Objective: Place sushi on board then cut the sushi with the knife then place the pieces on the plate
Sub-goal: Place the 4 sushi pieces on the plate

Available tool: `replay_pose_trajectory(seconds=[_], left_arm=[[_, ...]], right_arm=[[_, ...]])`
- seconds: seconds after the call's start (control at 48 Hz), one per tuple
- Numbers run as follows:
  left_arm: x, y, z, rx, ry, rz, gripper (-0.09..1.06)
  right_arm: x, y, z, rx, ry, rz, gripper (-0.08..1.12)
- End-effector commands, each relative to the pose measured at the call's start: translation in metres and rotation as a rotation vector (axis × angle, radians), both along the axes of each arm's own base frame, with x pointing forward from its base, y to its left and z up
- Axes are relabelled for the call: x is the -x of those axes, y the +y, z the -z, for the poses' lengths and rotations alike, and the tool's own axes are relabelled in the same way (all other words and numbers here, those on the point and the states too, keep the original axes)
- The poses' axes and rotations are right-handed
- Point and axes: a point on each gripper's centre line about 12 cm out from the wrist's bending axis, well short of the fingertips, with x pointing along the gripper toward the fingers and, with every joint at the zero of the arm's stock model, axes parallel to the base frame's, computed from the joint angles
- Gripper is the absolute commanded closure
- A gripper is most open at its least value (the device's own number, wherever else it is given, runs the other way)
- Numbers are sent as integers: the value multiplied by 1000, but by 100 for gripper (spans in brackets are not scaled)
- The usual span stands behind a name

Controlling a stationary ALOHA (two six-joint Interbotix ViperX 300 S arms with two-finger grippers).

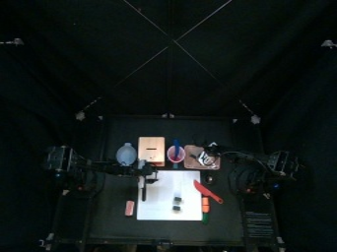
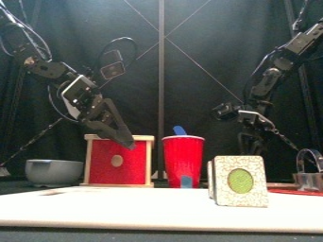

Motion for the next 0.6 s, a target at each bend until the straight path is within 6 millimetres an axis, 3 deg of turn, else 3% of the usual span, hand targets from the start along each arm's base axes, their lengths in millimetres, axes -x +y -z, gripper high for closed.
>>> replay_pose_trajectory(seconds=[0.021, 0.167, 0.396, 0.604], left_arm=[[-5, 2, -10, -3, -34, -3, 13], [-5, 2, -10, -2, -34, -5, 13], [-6, 2, -10, -1, -35, -6, 13], [-6, 1, -10, -2, -35, -3, 13]], right_arm=[[-4, -4, -3, 11, -13, 3, 33], [-4, -5, -7, 17, -24, 6, 27], [-6, 4, -34, 37, -67, -23, 27], [-41, 56, -62, 69, -171, -226, 27]])
